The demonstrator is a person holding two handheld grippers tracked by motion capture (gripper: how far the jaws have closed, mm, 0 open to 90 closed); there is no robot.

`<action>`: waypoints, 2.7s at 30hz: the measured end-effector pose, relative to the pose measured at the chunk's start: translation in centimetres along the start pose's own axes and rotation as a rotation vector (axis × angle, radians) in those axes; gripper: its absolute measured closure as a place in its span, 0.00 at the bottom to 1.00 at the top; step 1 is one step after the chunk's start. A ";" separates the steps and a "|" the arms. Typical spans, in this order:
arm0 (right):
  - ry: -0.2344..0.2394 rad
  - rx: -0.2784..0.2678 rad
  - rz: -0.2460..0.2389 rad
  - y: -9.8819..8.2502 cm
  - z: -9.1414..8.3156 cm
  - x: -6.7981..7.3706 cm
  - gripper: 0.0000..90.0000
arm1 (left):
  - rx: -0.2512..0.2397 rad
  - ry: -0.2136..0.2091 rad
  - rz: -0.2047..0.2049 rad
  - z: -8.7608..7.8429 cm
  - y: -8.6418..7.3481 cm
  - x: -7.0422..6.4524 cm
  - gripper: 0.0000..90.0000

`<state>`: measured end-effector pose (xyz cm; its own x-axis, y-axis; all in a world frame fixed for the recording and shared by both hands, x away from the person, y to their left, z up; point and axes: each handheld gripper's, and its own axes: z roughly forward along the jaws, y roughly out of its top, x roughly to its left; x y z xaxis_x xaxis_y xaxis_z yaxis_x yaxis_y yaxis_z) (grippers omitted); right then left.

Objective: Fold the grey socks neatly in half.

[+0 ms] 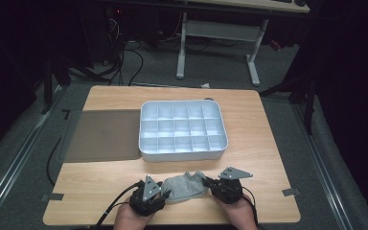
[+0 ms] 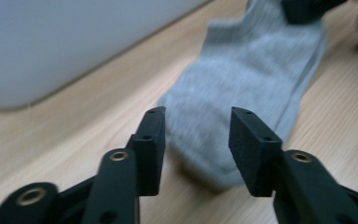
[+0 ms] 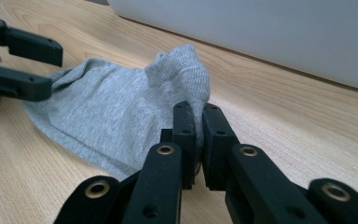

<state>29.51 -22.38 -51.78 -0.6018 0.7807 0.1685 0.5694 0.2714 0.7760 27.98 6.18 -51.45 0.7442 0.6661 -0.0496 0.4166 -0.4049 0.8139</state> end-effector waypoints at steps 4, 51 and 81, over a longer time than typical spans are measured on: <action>0.001 -0.001 0.000 0.0 0.0 0.0 0.96 | -0.028 -0.082 -0.023 0.8 1.7 -0.8 0.81; 0.033 -0.064 -0.064 1.5 -1.0 2.3 0.95 | 0.033 -0.109 -0.210 1.6 -1.1 2.5 0.80; 0.043 0.036 -0.175 2.8 4.4 7.3 0.81 | 0.041 -0.162 -0.171 1.9 -1.1 2.1 0.83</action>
<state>29.17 -13.43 -51.05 -0.7166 0.6950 0.0592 0.4728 0.4216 0.7738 30.09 6.86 -53.54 0.7340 0.6189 -0.2797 0.5621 -0.3225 0.7616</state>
